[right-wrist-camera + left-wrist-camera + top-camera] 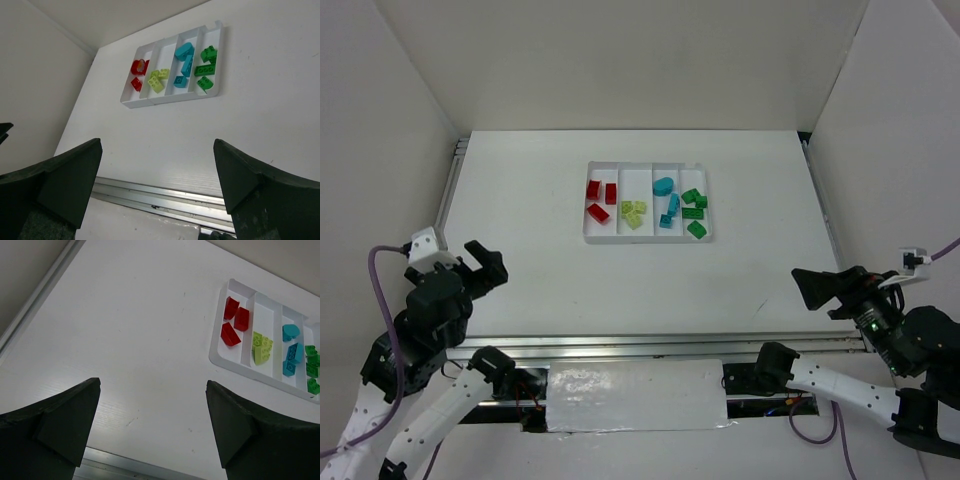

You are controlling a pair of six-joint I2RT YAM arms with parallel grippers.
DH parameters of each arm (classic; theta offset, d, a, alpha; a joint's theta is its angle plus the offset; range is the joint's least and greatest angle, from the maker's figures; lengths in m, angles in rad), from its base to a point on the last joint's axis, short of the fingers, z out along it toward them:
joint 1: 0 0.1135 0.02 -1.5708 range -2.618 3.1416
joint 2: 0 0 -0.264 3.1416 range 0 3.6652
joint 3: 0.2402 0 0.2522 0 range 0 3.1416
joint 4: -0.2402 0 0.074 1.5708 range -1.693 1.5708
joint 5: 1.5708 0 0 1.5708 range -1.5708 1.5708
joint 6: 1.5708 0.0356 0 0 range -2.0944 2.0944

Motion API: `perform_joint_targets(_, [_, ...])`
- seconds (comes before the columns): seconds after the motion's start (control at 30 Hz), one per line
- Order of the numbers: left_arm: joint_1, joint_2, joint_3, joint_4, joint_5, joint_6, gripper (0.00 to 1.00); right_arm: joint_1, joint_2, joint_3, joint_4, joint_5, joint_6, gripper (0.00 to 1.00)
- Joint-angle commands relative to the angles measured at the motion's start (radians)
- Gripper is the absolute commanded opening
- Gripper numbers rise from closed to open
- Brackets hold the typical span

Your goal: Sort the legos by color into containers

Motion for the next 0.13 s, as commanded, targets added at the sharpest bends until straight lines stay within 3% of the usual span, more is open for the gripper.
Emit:
perform_joint_targets(0.0, [0.009,0.009,0.001,0.052,0.015,0.025,0.99,-0.004,0.027,-0.014,0.025,0.019,-0.011,1.0])
perform_joint_targets(0.1, [0.009,0.023,0.003,0.054,0.023,0.026,0.99,-0.004,0.037,-0.026,0.038,0.016,-0.009,1.0])
